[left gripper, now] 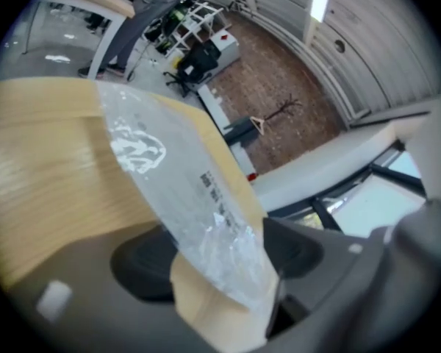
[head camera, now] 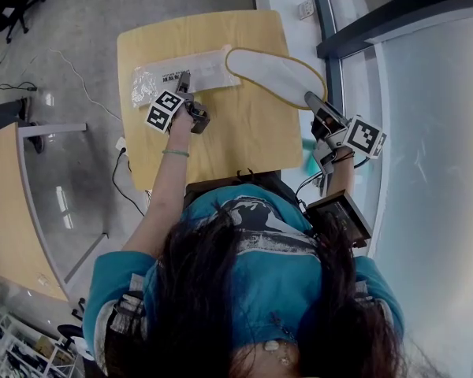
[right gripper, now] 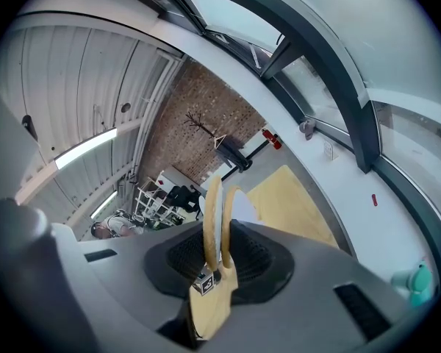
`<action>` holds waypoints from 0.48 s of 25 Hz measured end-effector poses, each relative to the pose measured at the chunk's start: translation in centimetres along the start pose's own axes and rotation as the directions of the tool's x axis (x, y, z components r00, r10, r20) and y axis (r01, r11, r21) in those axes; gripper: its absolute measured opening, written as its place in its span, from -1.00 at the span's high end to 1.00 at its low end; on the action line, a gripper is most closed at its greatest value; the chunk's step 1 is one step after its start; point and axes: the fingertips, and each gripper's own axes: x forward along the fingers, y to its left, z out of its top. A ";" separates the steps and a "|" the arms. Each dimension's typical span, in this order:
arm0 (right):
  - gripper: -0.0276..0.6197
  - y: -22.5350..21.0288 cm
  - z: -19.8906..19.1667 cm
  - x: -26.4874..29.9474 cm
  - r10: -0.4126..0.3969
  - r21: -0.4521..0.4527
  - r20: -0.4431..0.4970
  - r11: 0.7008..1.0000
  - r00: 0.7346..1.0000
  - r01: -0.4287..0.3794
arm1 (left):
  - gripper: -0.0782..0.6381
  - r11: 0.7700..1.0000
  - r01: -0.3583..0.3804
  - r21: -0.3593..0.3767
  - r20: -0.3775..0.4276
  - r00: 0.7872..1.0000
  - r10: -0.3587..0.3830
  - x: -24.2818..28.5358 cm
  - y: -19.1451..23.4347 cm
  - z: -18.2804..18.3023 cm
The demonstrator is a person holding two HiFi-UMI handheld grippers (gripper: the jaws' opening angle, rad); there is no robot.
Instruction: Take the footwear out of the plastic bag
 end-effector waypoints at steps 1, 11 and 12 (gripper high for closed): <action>0.67 0.0 0.1 0.2 0.002 0.000 -0.002 1.000 1.000 -0.002 | -0.22 1.000 -0.025 0.001 0.000 1.000 0.025 -0.4 0.1 -0.1; 0.67 2.2 -0.8 5.3 0.110 0.004 -0.047 0.994 0.993 -0.110 | -0.37 0.957 0.030 0.289 -0.056 0.998 -0.014 -5.0 -0.9 -0.1; 0.67 2.6 -1.1 6.1 0.126 0.005 -0.057 0.992 0.990 -0.126 | -0.37 0.942 0.049 0.333 -0.058 0.998 -0.031 -5.6 -1.3 0.1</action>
